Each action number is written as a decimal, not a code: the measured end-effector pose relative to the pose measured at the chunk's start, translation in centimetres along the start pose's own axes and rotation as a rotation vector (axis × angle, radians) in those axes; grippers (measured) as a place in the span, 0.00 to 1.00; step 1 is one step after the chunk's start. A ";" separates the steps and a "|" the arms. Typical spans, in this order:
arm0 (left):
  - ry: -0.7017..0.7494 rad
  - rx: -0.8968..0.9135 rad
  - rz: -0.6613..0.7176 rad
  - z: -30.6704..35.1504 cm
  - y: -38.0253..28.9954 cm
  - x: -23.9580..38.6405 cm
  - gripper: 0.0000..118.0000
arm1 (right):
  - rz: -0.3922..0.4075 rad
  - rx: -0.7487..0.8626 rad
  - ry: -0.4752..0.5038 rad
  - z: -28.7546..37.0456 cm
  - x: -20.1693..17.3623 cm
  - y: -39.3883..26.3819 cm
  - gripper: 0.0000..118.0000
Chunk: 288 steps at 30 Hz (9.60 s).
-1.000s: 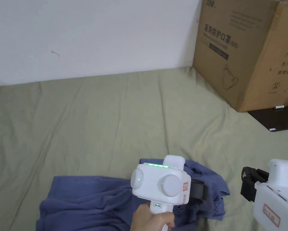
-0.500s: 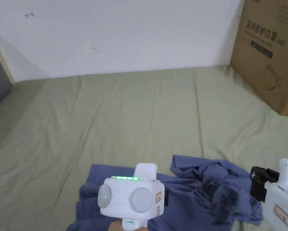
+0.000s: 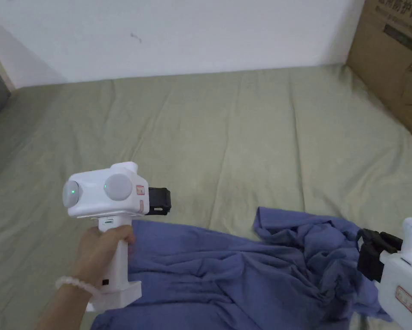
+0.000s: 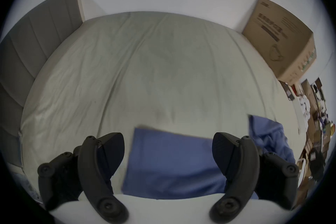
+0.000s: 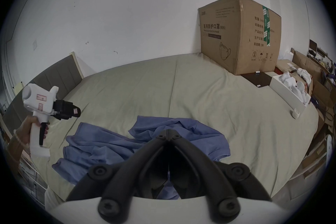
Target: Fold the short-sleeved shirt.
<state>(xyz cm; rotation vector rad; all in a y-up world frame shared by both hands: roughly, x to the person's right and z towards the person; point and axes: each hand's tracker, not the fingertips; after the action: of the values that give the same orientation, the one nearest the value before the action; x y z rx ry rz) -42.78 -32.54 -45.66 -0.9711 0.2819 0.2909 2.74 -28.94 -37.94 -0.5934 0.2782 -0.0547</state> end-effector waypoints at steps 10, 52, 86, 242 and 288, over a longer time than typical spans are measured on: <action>0.040 -0.123 -0.064 -5.4 -2.2 0.0 0.44 | -0.007 -0.064 -0.035 -1.5 2.1 -0.9 0.00; 0.063 0.166 -0.086 12.1 3.4 -1.4 0.02 | -0.037 -0.296 0.015 -10.6 8.9 18.8 0.03; 0.230 0.678 -0.114 28.8 34.8 0.3 0.02 | -0.113 0.221 0.028 -2.9 1.0 54.1 0.03; 0.067 0.104 -0.015 17.4 -20.0 -11.4 0.00 | -0.018 -0.368 0.022 3.7 7.0 -1.4 0.01; 0.034 -0.056 0.187 7.5 -20.2 -14.2 0.58 | -0.050 -0.337 0.037 2.2 4.7 -4.3 0.00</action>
<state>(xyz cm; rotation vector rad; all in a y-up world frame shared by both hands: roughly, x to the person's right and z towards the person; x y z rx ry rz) -47.80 -38.65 -21.12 -1.0068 0.3988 0.4555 8.00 -31.98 -34.94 -0.9347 0.3114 -0.0680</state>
